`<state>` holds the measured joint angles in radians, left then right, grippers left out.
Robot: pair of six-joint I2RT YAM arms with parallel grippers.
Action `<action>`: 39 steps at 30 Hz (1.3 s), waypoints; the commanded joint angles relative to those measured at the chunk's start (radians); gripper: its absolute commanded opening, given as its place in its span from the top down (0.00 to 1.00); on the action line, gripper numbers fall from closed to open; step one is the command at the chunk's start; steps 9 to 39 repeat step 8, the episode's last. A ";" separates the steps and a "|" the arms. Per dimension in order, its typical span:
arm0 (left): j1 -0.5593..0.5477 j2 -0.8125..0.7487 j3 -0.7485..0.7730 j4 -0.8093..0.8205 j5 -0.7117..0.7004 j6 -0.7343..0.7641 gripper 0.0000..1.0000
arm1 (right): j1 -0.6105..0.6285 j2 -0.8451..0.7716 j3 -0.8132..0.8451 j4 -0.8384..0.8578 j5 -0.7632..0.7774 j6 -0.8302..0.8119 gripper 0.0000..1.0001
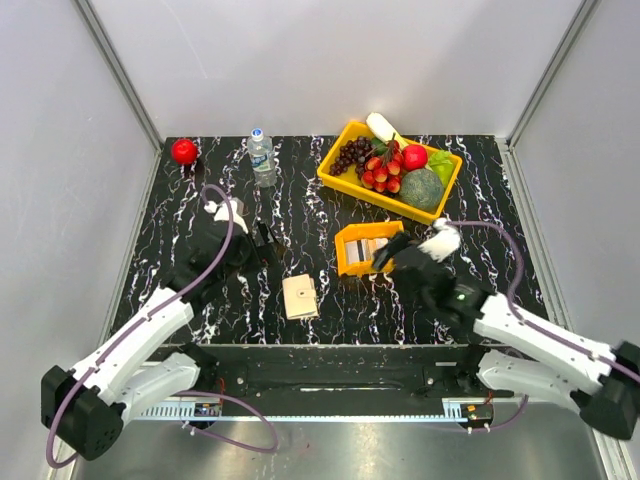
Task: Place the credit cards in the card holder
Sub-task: Reset both arms
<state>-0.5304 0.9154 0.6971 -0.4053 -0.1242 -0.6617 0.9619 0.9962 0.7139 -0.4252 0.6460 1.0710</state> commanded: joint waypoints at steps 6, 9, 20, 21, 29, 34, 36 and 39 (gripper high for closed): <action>0.029 0.151 0.114 -0.030 -0.052 0.044 0.01 | -0.577 -0.127 0.010 -0.213 -0.190 -0.425 0.01; 0.046 0.183 0.130 -0.009 -0.043 0.040 0.01 | -0.772 -0.049 0.038 -0.222 -0.307 -0.483 0.00; 0.046 0.183 0.130 -0.009 -0.043 0.040 0.01 | -0.772 -0.049 0.038 -0.222 -0.307 -0.483 0.00; 0.046 0.183 0.130 -0.009 -0.043 0.040 0.01 | -0.772 -0.049 0.038 -0.222 -0.307 -0.483 0.00; 0.046 0.183 0.130 -0.009 -0.043 0.040 0.01 | -0.772 -0.049 0.038 -0.222 -0.307 -0.483 0.00; 0.046 0.183 0.130 -0.009 -0.043 0.040 0.01 | -0.772 -0.049 0.038 -0.222 -0.307 -0.483 0.00; 0.046 0.183 0.130 -0.009 -0.043 0.040 0.01 | -0.772 -0.049 0.038 -0.222 -0.307 -0.483 0.00; 0.046 0.183 0.130 -0.009 -0.043 0.040 0.01 | -0.772 -0.049 0.038 -0.222 -0.307 -0.483 0.00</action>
